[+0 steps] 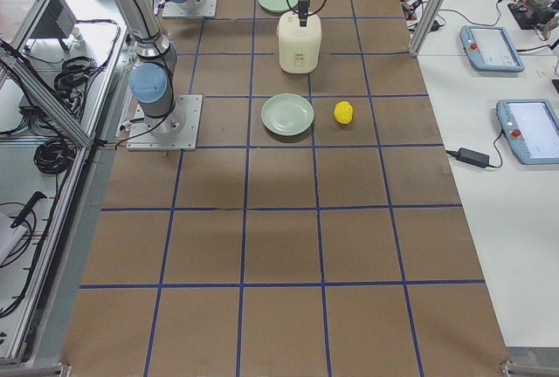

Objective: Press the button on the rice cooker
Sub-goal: 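Move the right gripper over the rice cooker's pale green lid button, then lower the closed right gripper and press down on the green button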

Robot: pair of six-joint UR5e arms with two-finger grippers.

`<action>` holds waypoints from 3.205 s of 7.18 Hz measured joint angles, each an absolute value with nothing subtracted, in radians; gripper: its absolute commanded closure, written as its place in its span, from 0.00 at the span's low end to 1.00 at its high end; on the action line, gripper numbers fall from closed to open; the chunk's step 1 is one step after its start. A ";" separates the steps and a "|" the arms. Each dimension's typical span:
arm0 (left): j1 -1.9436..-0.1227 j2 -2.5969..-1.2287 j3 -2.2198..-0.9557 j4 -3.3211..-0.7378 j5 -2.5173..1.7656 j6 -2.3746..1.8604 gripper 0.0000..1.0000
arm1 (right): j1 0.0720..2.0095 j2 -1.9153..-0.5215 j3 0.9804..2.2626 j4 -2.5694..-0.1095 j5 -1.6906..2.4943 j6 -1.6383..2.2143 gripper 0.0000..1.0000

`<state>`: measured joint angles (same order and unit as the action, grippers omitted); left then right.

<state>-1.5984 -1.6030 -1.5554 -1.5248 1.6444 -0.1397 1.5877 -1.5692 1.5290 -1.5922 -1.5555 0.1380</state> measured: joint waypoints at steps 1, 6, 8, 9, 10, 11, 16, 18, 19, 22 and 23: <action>-1.598 -1.603 -1.555 -1.525 1.644 -0.140 0.00 | 1.588 -1.569 1.529 -1.592 -1.556 0.138 0.00; -1.598 -1.603 -1.555 -1.525 1.644 -0.140 0.00 | 1.588 -1.570 1.532 -1.595 -1.540 0.155 0.82; -1.598 -1.603 -1.555 -1.525 1.644 -0.140 0.00 | 1.606 -1.570 1.524 -1.591 -1.458 0.182 0.86; -1.598 -1.603 -1.555 -1.525 1.644 -0.140 0.00 | 1.631 -1.568 1.522 -1.592 -1.431 0.207 0.87; -1.598 -1.603 -1.555 -1.525 1.644 -0.140 0.00 | 1.657 -1.561 1.524 -1.599 -1.421 0.239 0.89; -1.598 -1.603 -1.555 -1.525 1.644 -0.140 0.00 | 1.680 -1.541 1.529 -1.613 -1.419 0.272 0.90; -1.598 -1.603 -1.555 -1.525 1.644 -0.140 0.00 | 1.731 -1.424 1.564 -1.738 -1.429 0.330 0.90; -1.598 -1.603 -1.555 -1.526 1.644 -0.140 0.00 | 1.732 -1.414 1.616 -1.820 -1.428 0.340 0.90; -1.598 -1.603 -1.555 -1.526 1.644 -0.140 0.00 | 1.733 -1.410 1.635 -1.843 -1.426 0.350 0.90; -1.598 -1.603 -1.555 -1.525 1.644 -0.140 0.00 | 1.738 -1.393 1.664 -1.893 -1.421 0.368 0.90; -1.598 -1.603 -1.555 -1.525 1.644 -0.140 0.00 | 1.742 -1.389 1.666 -1.904 -1.419 0.372 0.90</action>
